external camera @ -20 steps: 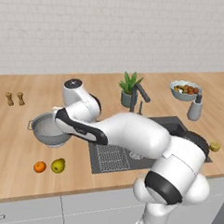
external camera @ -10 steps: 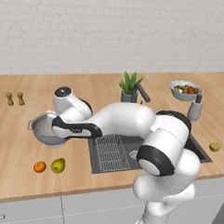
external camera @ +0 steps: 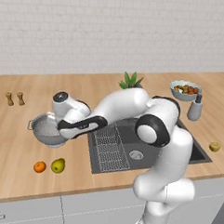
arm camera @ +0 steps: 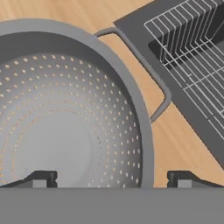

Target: Put the colander in the sink, put the kiwi, pear, tangerine in the colander, and turn on the sink faucet and pour water over the colander.

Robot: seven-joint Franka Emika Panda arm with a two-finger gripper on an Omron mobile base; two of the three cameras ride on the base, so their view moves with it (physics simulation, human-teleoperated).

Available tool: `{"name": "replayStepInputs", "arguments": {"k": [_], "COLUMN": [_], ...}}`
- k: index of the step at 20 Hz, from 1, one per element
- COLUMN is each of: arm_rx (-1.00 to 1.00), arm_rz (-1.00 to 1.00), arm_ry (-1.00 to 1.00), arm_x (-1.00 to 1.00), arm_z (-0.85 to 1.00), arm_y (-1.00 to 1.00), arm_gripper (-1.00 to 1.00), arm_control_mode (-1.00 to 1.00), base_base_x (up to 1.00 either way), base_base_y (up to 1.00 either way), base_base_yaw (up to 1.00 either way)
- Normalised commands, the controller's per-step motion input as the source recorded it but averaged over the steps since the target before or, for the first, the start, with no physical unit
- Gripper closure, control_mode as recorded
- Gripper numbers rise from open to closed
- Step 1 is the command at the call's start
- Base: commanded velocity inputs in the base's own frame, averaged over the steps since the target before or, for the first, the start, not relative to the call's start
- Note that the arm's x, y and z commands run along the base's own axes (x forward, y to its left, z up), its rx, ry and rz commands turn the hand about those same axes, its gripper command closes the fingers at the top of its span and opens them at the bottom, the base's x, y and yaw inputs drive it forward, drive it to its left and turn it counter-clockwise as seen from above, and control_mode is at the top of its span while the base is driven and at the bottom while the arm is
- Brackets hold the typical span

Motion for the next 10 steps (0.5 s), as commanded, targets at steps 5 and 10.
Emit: {"name": "replayStepInputs", "arguments": {"k": [5,10], "arm_rx": [0.02,0.00], "arm_rz": [-0.05,-0.06], "arm_ry": [0.00,0.00], "arm_x": [0.26,0.01], "arm_z": [-0.25,-0.32], "arm_y": [0.13,0.03], "arm_gripper": [-1.00,1.00], "arm_control_mode": [-1.00,-1.00], "base_base_x": [0.00,0.00], "base_base_y": [0.00,0.00], "base_base_yaw": [0.00,0.00]}}
